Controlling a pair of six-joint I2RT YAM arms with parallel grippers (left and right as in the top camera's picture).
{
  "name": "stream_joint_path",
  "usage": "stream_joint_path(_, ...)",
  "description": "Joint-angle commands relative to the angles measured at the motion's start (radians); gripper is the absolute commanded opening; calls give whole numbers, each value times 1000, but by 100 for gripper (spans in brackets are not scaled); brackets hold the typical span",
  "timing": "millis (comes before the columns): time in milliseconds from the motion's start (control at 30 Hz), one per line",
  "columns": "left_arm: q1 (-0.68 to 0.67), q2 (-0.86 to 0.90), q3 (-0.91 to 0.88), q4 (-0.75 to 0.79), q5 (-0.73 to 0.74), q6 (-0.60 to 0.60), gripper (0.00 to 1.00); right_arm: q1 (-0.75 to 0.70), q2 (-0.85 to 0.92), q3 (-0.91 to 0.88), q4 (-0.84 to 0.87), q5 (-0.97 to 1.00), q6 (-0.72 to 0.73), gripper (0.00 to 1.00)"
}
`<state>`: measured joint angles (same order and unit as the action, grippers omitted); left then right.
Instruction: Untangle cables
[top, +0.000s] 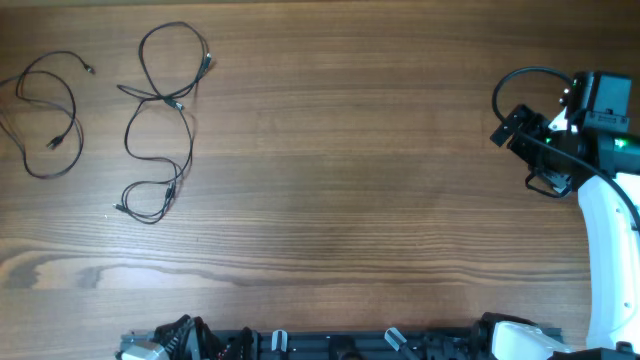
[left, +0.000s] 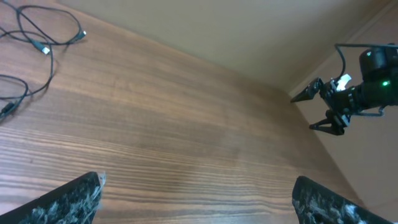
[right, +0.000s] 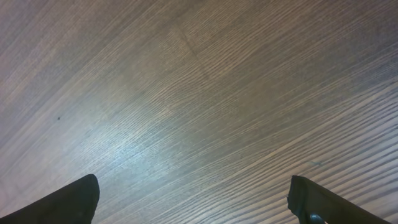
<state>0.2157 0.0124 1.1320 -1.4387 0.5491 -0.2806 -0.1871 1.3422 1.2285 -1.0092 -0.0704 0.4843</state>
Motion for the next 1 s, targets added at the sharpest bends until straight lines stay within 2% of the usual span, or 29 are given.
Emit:
stream_joint_path(0, -5, -7, 3, 21, 14, -19, 100, -2, -16, 8, 3, -8, -11, 100)
stream_joint_path(267, -5, -7, 3, 51, 0, -19, 100, -2, -16, 8, 3, -8, -11, 100)
stream_joint_path(567, -5, -7, -50, 277, -293, -19, 100, -2, -15, 8, 3, -8, -11, 100)
stream_joint_path(667, -5, -7, -114, 358, -338, -19, 100, -2, -15, 8, 2, -8, -11, 100)
stream_joint_path(967, -5, -7, -382, 609, -338, -19, 100, -2, -14, 8, 3, -8, -11, 100)
